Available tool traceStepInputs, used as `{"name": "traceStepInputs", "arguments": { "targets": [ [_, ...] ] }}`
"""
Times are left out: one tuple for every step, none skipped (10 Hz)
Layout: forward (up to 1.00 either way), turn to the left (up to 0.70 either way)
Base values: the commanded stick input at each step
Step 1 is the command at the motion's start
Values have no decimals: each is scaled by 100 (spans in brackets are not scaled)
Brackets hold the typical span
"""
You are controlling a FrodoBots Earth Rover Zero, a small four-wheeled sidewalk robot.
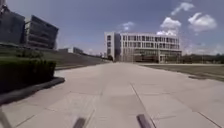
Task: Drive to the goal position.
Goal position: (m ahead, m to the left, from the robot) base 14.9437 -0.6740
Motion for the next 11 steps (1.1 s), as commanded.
{"name": "traceStepInputs", "arguments": {
  "targets": [
    [70,0],
    [70,0],
    [70,0],
    [70,0],
    [70,0],
    [70,0],
    [70,0],
    [70,0],
    [70,0],
    [70,0],
    [70,0]
  ]
}}
